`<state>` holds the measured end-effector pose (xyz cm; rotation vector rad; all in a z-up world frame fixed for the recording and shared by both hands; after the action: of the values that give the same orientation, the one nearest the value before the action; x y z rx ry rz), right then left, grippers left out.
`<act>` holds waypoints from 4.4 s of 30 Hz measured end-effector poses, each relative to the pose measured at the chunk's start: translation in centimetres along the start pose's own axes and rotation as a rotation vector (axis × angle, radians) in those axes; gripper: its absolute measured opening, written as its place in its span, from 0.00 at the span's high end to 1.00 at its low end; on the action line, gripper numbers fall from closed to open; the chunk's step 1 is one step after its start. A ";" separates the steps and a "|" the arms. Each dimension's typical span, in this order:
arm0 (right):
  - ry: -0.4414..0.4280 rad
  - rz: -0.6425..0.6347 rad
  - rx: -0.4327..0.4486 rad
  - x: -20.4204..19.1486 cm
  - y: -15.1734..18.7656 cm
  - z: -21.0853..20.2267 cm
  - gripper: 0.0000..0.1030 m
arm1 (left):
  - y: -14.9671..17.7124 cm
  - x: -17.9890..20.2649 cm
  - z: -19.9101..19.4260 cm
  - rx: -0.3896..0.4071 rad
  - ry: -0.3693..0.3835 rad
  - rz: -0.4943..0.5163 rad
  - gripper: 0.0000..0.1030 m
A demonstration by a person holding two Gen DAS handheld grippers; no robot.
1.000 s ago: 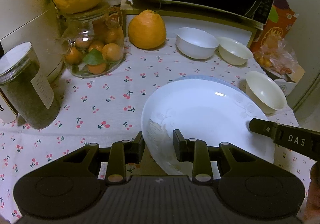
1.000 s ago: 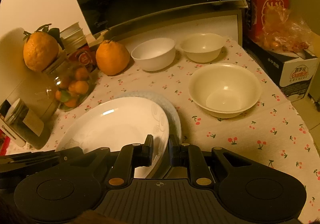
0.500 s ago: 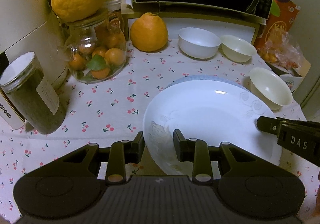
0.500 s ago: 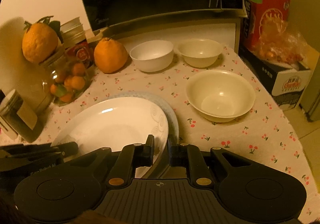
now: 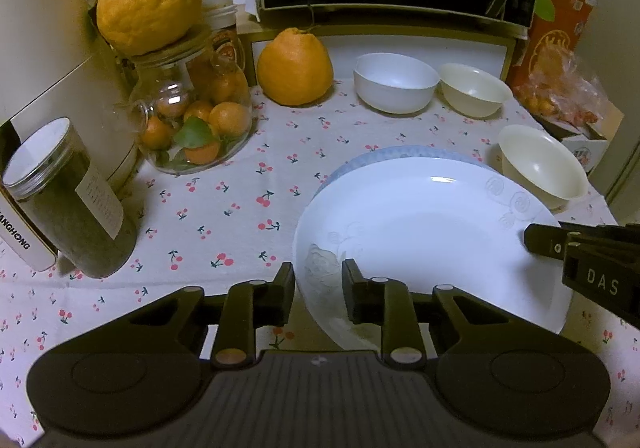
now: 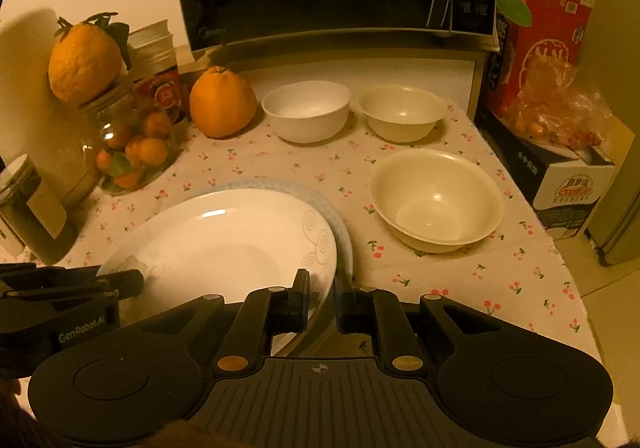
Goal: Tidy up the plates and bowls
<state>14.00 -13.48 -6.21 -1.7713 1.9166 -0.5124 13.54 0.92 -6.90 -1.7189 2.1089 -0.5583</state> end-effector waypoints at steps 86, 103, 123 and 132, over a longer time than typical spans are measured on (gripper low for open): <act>-0.465 0.486 -0.095 8.4 -14.1 9.0 0.11 | -14.8 -0.3 6.6 -0.028 0.221 -0.132 0.01; -0.540 0.735 -0.136 10.2 -15.2 13.6 0.11 | -17.3 -0.1 10.2 0.015 0.298 -0.280 0.30; -0.459 0.696 -0.097 8.6 -16.2 15.0 0.70 | -18.2 0.2 12.6 0.046 0.293 -0.263 0.67; -0.468 0.706 -0.094 8.5 -16.4 16.1 0.75 | -18.3 0.2 13.2 0.059 0.286 -0.246 0.75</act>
<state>36.27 -22.68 -10.77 -1.0138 2.0461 0.2270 35.58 -3.56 -8.75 -1.9772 2.0483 -0.9796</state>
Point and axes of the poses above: each gripper's, at about its wrist camera, not at the fingertips, and z roughly the way its jaws point, x to its right, y to its underside, the point moved 3 cm from there along z, roughly the way its jaws point, and after that the axes turned 10 degrees about -x, right-handed, at the moved point
